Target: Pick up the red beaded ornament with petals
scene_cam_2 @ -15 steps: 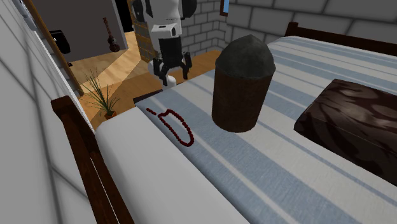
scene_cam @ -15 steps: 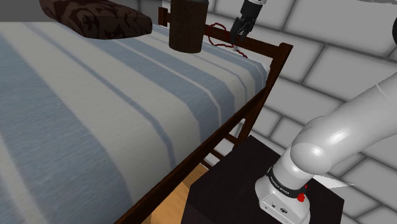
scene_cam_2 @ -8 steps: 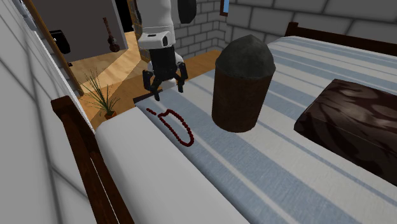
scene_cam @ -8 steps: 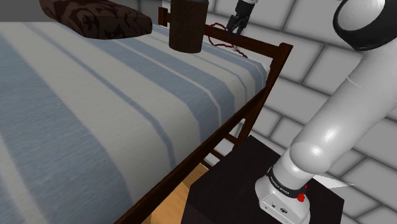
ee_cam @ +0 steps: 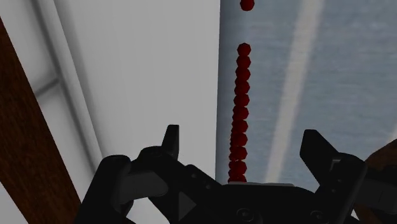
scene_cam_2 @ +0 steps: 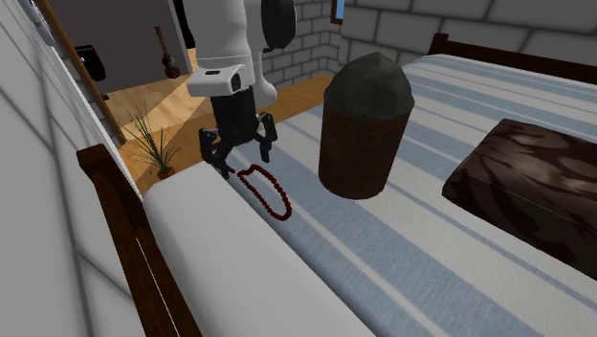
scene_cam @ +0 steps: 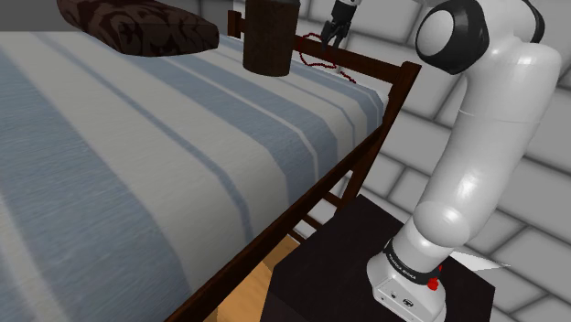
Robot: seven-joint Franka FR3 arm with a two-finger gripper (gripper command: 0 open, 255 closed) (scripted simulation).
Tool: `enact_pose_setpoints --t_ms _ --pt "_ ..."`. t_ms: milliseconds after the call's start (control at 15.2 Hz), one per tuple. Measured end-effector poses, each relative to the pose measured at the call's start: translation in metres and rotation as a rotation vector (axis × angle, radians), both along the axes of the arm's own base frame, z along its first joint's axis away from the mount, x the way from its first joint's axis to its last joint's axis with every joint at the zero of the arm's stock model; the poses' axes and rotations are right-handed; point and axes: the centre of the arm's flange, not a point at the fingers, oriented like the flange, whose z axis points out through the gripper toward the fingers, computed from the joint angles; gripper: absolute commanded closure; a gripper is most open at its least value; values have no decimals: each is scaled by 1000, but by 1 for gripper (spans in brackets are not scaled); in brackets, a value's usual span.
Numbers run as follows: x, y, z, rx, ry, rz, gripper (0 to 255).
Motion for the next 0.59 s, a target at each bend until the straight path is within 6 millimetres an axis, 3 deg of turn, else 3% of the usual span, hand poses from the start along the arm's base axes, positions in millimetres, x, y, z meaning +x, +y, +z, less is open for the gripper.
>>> enact_pose_setpoints --t_ms 396,462,594 --pt "2 -1 -30 0 -1 1 0" --pt "2 -1 -32 0 -1 1 255" --pt "2 -1 -34 0 -1 1 255"
